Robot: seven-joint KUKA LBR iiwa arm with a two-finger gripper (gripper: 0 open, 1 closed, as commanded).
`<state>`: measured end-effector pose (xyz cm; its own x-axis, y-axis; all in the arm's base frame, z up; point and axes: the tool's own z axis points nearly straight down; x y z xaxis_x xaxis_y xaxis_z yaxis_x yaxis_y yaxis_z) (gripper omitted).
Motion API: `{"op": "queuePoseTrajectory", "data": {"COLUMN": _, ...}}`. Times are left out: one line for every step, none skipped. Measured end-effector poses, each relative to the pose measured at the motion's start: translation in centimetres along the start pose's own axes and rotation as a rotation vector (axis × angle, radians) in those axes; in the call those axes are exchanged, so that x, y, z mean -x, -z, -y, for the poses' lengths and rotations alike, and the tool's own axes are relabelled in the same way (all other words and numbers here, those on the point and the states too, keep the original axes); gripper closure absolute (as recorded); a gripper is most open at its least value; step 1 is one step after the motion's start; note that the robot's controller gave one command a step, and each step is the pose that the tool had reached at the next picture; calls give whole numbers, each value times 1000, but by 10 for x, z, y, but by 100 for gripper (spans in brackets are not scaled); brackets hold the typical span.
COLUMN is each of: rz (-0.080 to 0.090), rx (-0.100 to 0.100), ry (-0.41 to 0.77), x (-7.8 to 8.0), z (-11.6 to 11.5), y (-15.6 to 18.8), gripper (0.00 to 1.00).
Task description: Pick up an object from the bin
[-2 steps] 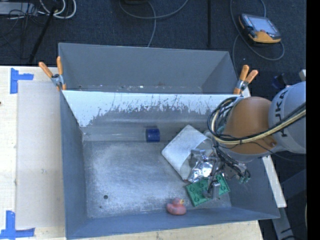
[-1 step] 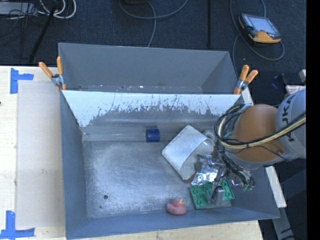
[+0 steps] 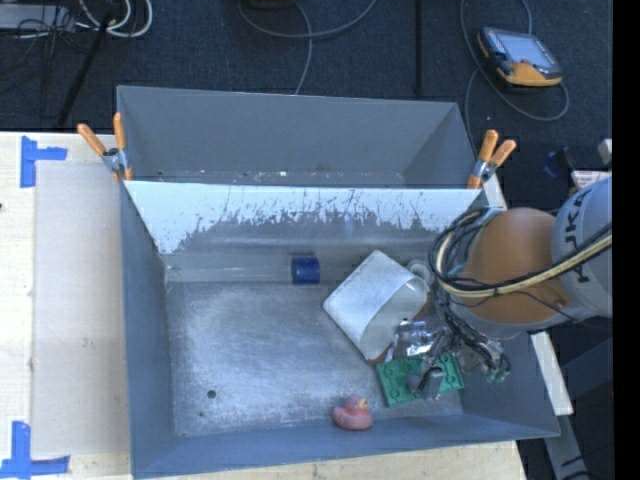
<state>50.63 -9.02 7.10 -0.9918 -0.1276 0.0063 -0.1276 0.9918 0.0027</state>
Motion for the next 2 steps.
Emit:
{"op": "queuePoseTrajectory", "data": {"rz": 13, "rx": -5, "ry": -18, "x": -11, "z": 1, "y": 121, "gripper": 100}}
{"op": "queuePoseTrajectory", "data": {"rz": 17, "rx": -6, "ry": -1, "x": -20, "z": 1, "y": 321, "gripper": 100}}
